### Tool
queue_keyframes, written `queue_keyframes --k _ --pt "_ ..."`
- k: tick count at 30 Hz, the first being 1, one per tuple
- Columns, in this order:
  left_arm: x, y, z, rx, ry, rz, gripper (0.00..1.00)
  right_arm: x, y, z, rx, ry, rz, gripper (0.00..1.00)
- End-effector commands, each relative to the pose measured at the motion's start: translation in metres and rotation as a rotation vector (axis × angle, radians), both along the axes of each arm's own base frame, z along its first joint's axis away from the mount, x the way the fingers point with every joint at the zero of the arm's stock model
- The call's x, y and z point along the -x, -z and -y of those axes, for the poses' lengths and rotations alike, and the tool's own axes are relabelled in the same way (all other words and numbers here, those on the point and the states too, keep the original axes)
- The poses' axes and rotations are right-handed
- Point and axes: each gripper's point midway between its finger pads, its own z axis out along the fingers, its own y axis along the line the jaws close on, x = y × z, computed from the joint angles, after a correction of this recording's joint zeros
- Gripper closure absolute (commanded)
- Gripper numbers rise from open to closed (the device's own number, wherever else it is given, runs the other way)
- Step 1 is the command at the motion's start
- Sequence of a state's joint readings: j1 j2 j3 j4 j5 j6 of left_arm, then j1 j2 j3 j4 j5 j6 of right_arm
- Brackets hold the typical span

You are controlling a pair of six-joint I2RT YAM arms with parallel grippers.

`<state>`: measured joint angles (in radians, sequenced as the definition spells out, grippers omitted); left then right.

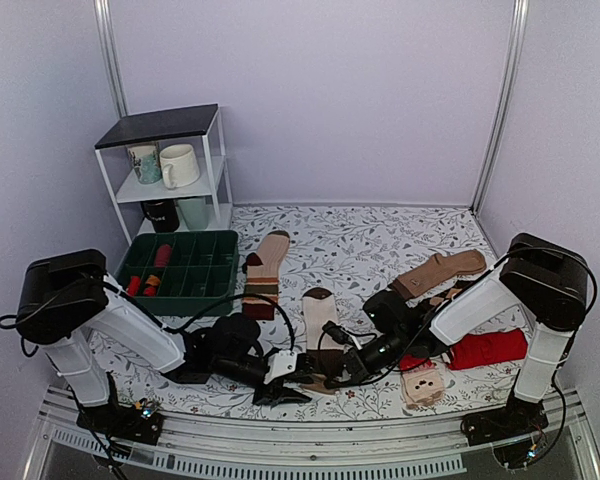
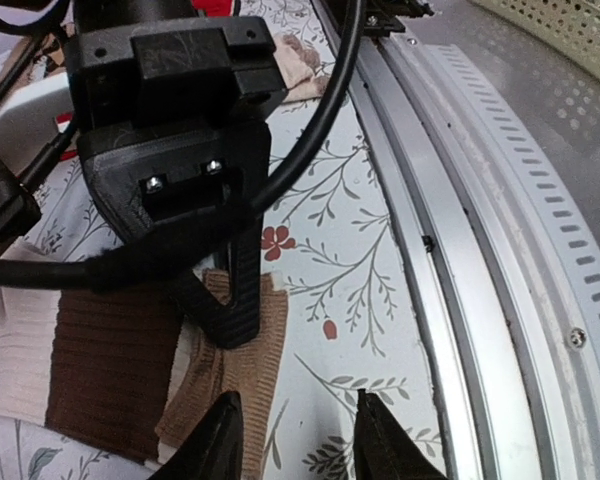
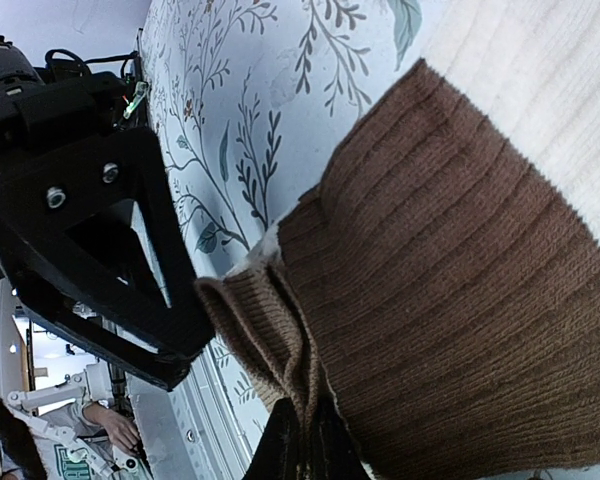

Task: Roll the socks
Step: Roll a pair of socks at the center of the board.

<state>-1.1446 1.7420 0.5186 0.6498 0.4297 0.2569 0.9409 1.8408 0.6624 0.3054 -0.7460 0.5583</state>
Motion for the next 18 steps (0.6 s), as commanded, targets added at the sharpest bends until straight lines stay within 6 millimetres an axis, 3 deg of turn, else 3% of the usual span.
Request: queue_keyframes --k 1,12,18 --pt "-0.002 0.011 0.004 -0.036 -0.004 0.004 0.59 0.030 0.065 0.052 0.291 0.030 -0.129 1.00" --pt "-0.011 0.029 -0.001 -0.086 -0.073 0.010 0.60 0.034 0.063 0.053 0.279 0.022 -0.144 1.00" --pt "-0.018 0.011 -0.007 -0.020 -0.118 0.075 0.59 0.035 0.065 0.055 0.286 0.021 -0.150 1.00"
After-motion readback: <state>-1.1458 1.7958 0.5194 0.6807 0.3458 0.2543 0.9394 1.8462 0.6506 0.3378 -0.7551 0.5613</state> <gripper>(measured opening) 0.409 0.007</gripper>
